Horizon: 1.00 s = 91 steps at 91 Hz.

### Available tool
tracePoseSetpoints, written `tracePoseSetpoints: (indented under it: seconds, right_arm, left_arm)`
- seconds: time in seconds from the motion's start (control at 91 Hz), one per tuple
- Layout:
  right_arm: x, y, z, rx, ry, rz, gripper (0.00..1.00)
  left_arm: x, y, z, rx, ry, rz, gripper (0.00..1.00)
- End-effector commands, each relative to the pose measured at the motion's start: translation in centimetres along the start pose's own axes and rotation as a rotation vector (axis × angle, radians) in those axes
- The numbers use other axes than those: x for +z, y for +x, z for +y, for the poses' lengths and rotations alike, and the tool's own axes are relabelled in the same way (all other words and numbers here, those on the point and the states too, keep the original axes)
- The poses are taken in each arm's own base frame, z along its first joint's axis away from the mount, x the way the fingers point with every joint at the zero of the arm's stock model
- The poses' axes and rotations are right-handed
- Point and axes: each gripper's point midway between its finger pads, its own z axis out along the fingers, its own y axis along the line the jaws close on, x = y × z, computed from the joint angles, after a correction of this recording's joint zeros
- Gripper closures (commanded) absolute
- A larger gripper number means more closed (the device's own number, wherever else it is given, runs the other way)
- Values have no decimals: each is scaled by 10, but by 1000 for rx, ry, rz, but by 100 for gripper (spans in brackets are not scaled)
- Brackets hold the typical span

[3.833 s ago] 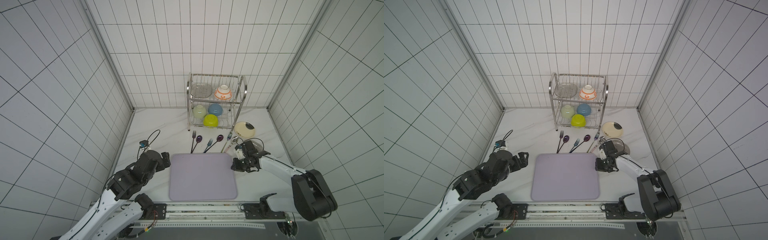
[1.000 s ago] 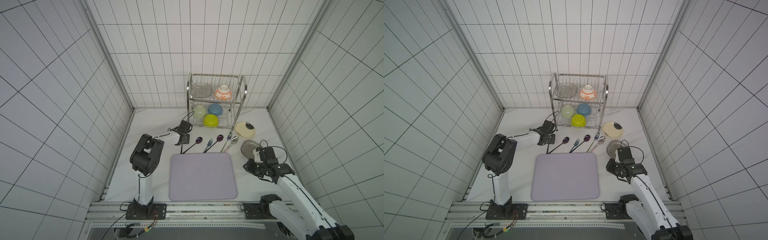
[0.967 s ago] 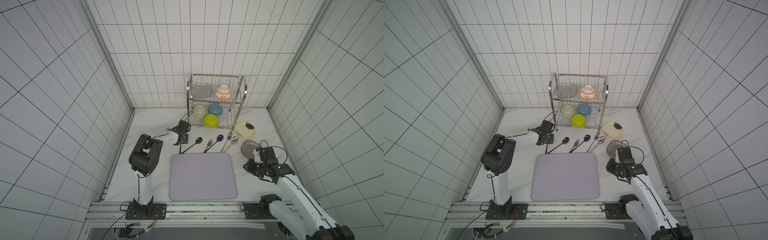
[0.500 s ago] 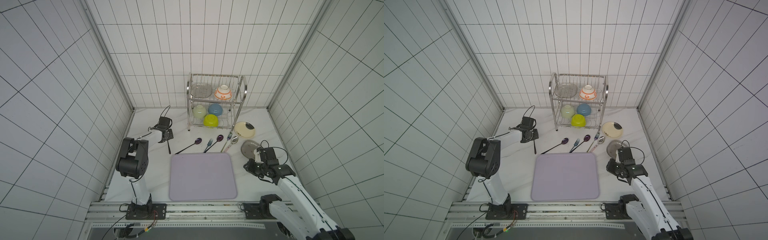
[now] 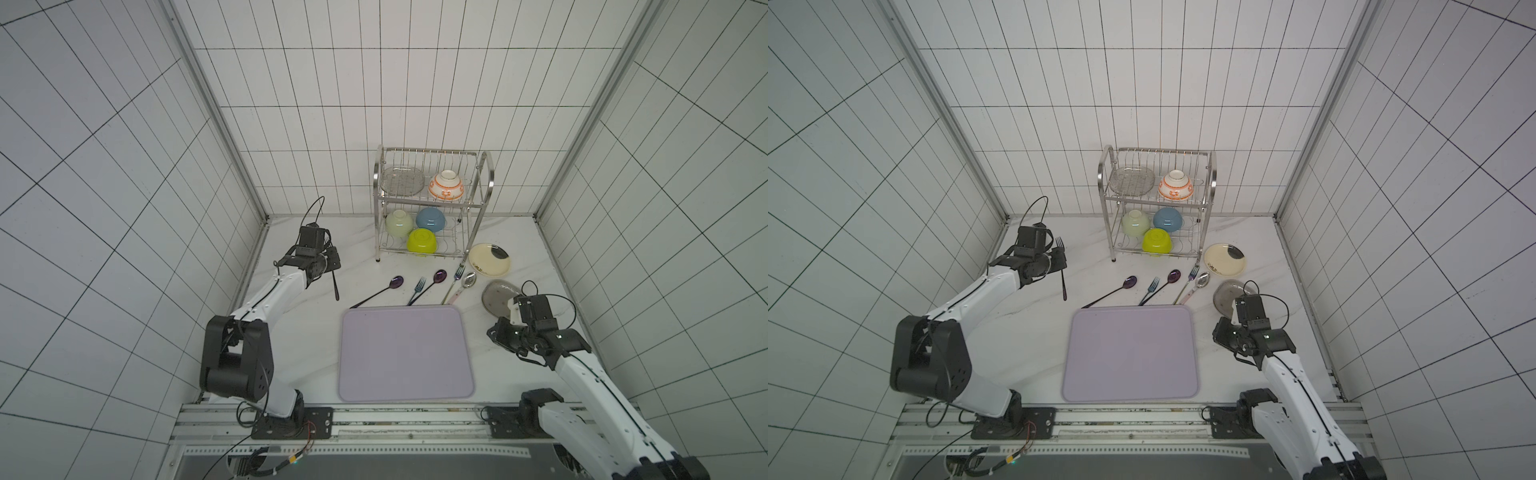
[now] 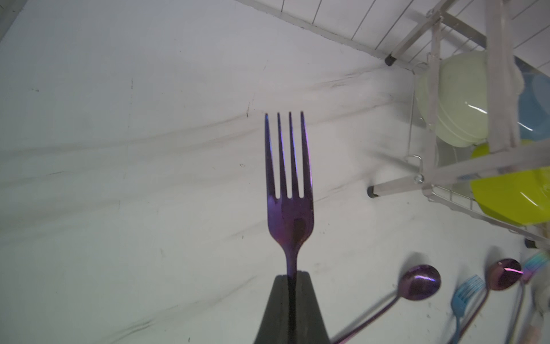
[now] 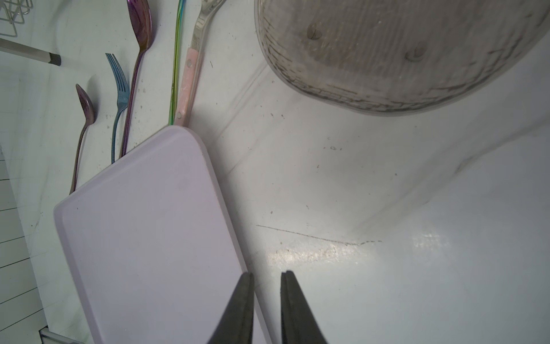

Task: Set the spoon and fork side by side
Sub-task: Place the fork on the tray.

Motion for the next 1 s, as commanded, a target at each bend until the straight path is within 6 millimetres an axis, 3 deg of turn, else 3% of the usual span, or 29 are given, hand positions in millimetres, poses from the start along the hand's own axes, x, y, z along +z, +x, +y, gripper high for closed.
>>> tracePoseSetpoints:
  seconds: [0.0,0.066,0.198,0.385,0.473,0.692,0.989]
  right_arm:
    - [0,-1,-2,3,3,-5,80]
    - [1,0,-2,-4,1,0,80]
    - [2,3,-1,-12,-14,13,80]
    - [5,8,1,-25,-35,29,80]
    - [7,10,1,-35,-39,44,80]
    - [10,10,6,-47,-55,67,80]
    - [11,8,6,-35,-57,63,80]
  left_arm:
    - [-27,47,-34,44,120,104,100]
    - [-45,77,-48,76,152,137,100]
    - [-68,139,-54,55,171,196,100]
    - [-73,209,-43,24,141,265,100]
    - [-70,222,-36,25,99,257,100]
    - [-55,231,-4,73,-74,253,100]
    - [-54,229,9,120,-109,205,100]
